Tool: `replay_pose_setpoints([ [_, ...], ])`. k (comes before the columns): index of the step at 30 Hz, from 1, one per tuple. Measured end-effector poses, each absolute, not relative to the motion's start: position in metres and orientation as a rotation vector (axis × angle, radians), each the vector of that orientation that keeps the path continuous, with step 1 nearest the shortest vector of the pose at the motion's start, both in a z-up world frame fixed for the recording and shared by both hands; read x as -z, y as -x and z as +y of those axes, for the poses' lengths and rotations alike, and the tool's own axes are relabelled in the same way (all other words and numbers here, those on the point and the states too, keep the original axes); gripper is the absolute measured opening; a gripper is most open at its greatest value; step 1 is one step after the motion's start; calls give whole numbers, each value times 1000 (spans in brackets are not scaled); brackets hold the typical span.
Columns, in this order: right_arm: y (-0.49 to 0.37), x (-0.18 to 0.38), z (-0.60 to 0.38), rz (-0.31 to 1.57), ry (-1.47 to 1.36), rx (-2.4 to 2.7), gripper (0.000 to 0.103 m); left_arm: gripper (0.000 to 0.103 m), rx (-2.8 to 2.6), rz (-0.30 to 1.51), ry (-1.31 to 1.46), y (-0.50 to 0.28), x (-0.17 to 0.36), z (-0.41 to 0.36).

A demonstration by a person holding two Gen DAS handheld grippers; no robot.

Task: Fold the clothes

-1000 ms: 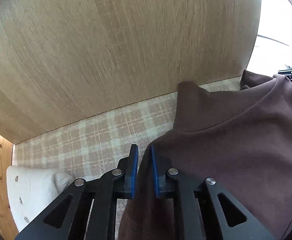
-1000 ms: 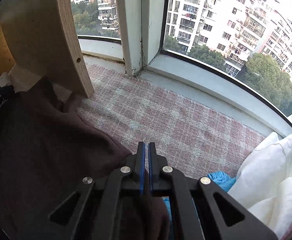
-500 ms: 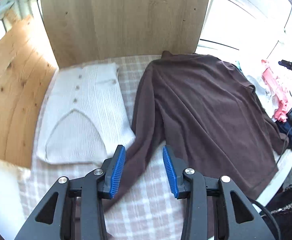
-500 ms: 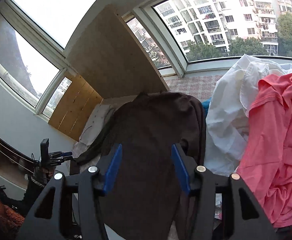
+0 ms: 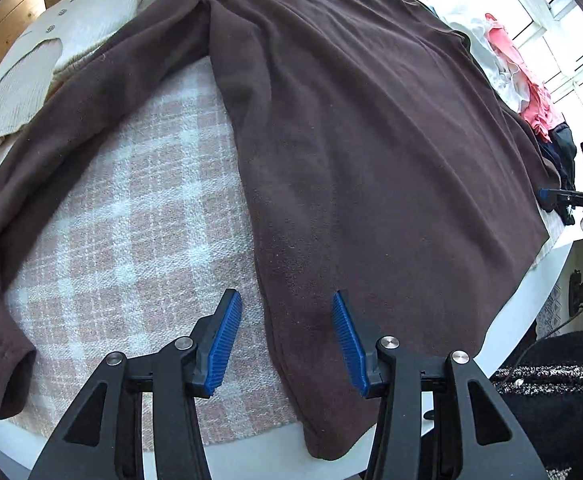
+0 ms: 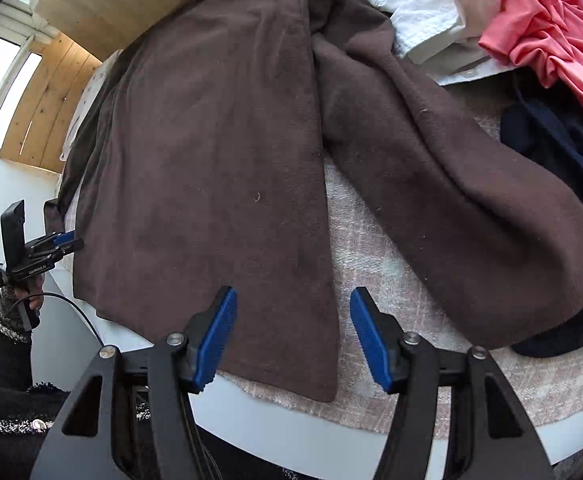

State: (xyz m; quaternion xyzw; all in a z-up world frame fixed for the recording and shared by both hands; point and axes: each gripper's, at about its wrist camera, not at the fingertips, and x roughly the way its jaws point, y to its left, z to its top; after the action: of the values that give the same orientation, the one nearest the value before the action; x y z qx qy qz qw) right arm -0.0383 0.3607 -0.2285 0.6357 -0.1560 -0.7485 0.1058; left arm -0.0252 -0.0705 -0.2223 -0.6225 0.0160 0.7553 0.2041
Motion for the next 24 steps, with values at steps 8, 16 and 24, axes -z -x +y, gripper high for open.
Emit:
replay_pose_setpoints([
  [8,40,223,338,-444,-1766,2141,4,4,-2077,25,1699,21,211,-71],
  [16,31,200,362,-414,-1762,2251,7,6,-2144,-29,1672,16,186,-97],
  [24,21,221,374,-507,-1866,2193,35,33,-2108,-27,1733,-32,213,-83],
])
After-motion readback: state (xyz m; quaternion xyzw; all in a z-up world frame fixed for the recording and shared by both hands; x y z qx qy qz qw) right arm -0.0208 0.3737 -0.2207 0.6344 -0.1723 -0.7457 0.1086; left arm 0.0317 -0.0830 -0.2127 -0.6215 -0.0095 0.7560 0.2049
